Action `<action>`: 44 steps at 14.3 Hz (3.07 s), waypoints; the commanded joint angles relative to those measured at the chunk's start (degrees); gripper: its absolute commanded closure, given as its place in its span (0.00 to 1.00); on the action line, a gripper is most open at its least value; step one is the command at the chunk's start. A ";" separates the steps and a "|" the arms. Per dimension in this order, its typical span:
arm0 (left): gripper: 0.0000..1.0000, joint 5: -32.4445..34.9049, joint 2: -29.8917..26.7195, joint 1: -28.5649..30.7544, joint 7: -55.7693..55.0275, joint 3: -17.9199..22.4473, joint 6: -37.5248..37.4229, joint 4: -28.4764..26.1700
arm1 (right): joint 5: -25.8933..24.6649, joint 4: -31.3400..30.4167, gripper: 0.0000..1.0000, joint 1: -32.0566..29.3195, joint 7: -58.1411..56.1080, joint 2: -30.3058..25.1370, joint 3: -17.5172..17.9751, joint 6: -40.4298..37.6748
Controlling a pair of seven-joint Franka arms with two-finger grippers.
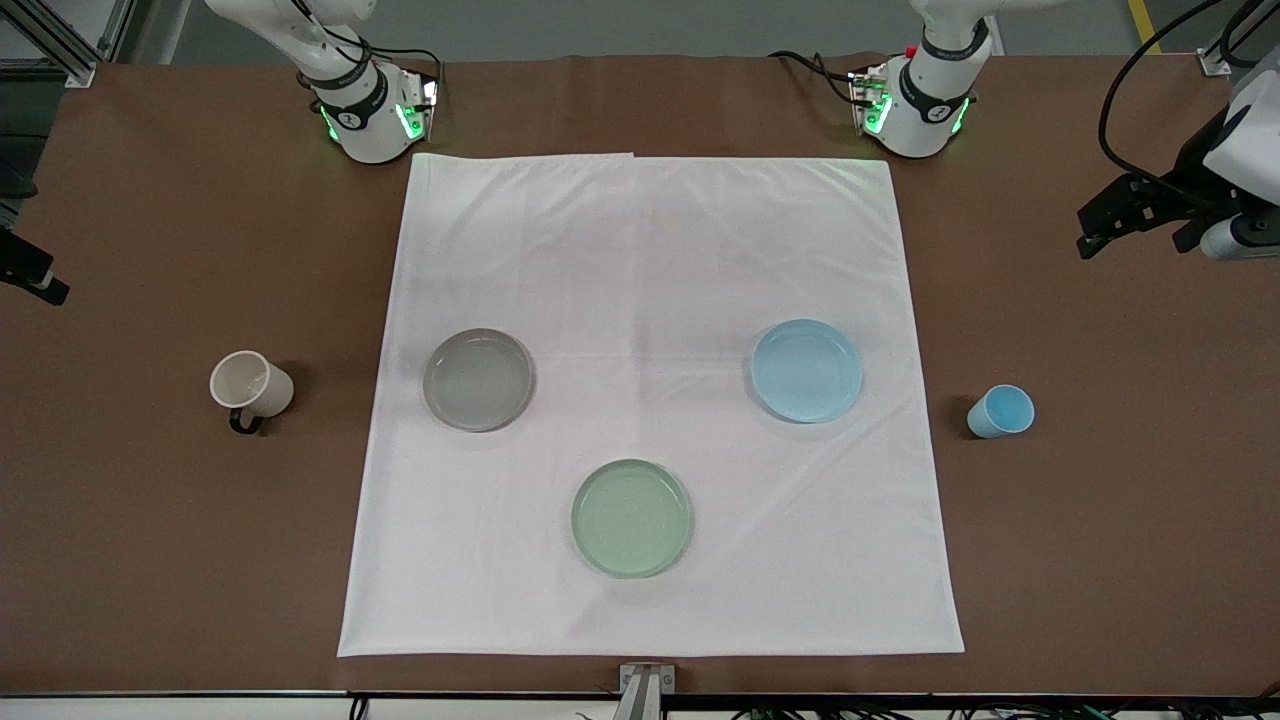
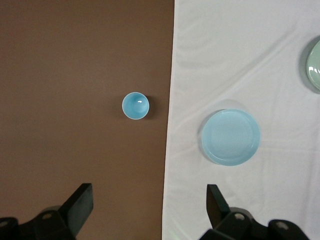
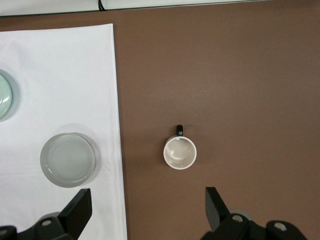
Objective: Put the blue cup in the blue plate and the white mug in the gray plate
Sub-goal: 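Reach the left gripper toward the blue cup while the right gripper reaches the mug, then grasp the blue cup with the left gripper while the right gripper grasps the mug, then carry the blue cup with the left gripper over the blue plate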
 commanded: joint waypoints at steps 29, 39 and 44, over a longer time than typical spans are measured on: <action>0.46 9.69 28.27 9.80 5.22 0.18 43.51 -23.04 | -3.35 -27.90 0.01 -4.45 -5.20 21.79 0.82 42.84; 1.00 3.98 21.95 9.27 -2.32 -7.72 36.77 -20.32 | -3.26 -27.63 0.42 -4.80 -5.29 24.70 0.91 44.08; 1.00 2.92 22.56 8.14 -21.10 -18.44 33.49 -21.10 | -3.17 -27.72 0.63 -4.89 -5.29 24.70 0.91 43.99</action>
